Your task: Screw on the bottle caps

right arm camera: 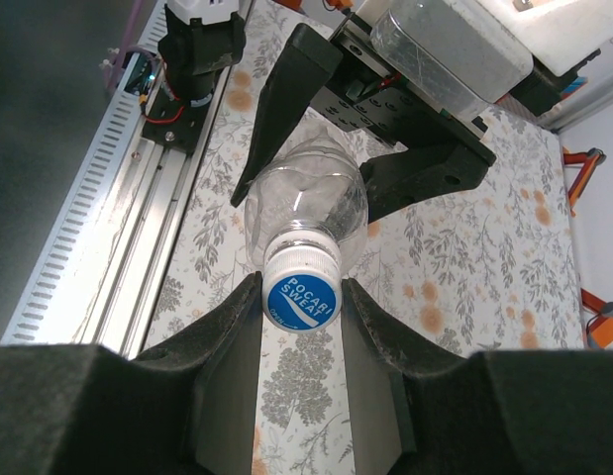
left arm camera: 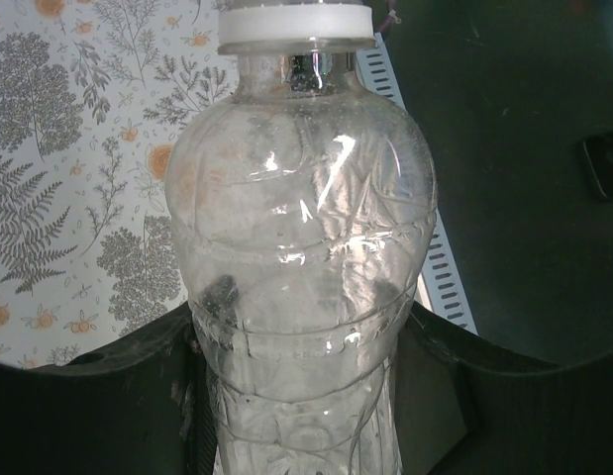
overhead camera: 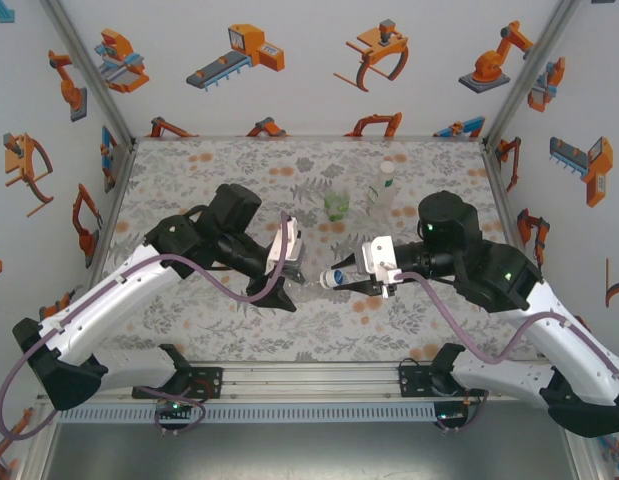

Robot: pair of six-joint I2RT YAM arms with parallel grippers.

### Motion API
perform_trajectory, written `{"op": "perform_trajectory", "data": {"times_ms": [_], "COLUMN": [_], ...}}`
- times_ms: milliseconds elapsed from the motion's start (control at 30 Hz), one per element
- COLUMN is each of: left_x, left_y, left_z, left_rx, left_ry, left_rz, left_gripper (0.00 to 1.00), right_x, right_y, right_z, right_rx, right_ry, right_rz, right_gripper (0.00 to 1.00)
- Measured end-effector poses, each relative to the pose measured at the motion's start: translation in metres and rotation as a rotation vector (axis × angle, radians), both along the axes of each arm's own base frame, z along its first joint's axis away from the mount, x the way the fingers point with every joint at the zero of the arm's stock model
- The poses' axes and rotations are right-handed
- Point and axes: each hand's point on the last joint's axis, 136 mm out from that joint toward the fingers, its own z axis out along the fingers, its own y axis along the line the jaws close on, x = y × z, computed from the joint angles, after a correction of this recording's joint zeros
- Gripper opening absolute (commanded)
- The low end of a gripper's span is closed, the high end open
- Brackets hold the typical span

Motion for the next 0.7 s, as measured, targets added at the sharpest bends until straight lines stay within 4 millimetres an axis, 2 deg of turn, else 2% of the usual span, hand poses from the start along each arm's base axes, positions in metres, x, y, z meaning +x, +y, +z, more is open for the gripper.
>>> {"op": "perform_trajectory", "data": {"times_ms": [200,367,567,700], "left_x": [0.002,0.008,0.021,0.032], "left_y": [-0.001,0.000,0.002,0.004], "left_z": [0.001,-0.003,-0.010,-0.014], "left_rx": [-0.001,0.025,0.070,0.095], "left_ry": [-0.008,-0.035,-0.076,-0.117], "left_rz": [0.009,0.046,0.113,0.169], "left_gripper": [0.00,0.00,0.00,0.00], "right_x": [0.002,0.013,0.039,0.061], "right_y": [0.000,0.003,0.004,0.003], "right_z": [0.002,-0.002,-0.015,-0.024], "right_rx": [0.004,-0.020,-0.042,-0.002], "right_ry": [0.044,0.173,0.419,0.643], "right_rz": [-0.028,-0.116,-0.333,-0.530], "right_gripper": [0.00,0.00,0.00,0.00]}}
